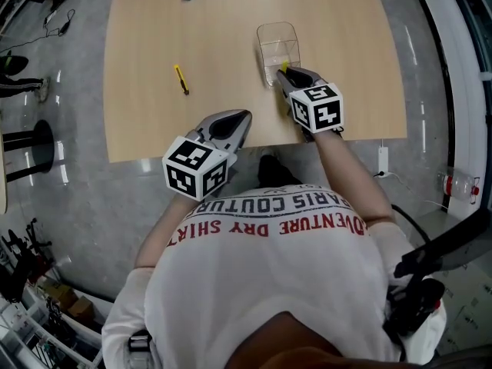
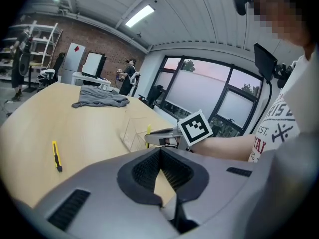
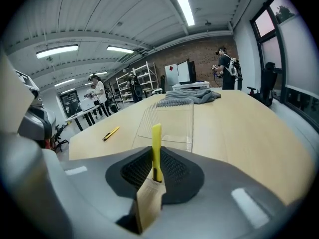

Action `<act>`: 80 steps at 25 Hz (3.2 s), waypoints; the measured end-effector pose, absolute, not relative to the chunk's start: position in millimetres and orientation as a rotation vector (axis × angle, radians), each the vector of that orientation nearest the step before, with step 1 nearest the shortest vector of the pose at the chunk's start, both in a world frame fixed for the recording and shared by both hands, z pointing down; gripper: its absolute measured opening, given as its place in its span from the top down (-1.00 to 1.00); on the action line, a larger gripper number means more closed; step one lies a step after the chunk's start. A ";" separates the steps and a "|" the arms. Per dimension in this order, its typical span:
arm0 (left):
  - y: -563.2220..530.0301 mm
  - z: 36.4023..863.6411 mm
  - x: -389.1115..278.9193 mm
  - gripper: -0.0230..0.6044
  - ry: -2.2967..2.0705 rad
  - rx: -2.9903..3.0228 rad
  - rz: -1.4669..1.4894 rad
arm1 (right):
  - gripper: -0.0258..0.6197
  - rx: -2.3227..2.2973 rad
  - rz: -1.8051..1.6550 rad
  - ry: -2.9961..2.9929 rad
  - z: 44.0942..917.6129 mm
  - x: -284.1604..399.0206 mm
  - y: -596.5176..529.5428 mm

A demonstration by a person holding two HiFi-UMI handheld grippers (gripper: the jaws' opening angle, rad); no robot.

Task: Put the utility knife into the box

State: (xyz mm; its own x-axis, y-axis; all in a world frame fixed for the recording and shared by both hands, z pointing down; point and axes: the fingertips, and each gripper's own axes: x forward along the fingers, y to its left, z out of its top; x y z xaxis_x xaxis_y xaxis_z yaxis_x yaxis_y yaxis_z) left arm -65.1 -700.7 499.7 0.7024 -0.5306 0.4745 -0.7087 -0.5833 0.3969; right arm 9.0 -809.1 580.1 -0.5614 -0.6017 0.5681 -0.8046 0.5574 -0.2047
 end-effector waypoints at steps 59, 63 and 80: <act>-249.9 393.2 -37.6 0.92 -0.819 2.601 0.220 | 0.92 0.879 0.380 -2.694 377.9 -1.6 -249.8; -110.8 403.7 18.8 0.92 -0.777 2.668 0.238 | 0.92 0.940 0.369 -2.709 400.7 53.5 -108.6; 200.4 358.9 78.7 0.92 -0.850 2.656 0.232 | 0.92 0.869 0.364 -2.760 362.7 116.7 207.8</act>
State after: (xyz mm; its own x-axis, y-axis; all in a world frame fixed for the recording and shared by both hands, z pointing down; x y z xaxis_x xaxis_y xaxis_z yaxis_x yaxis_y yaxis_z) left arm 78.7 200.4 358.9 0.8074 -0.5320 0.2553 -0.5878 -0.7625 0.2702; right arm 116.7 207.8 362.7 -0.7994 -0.5291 0.2846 -0.5847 0.7940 -0.1664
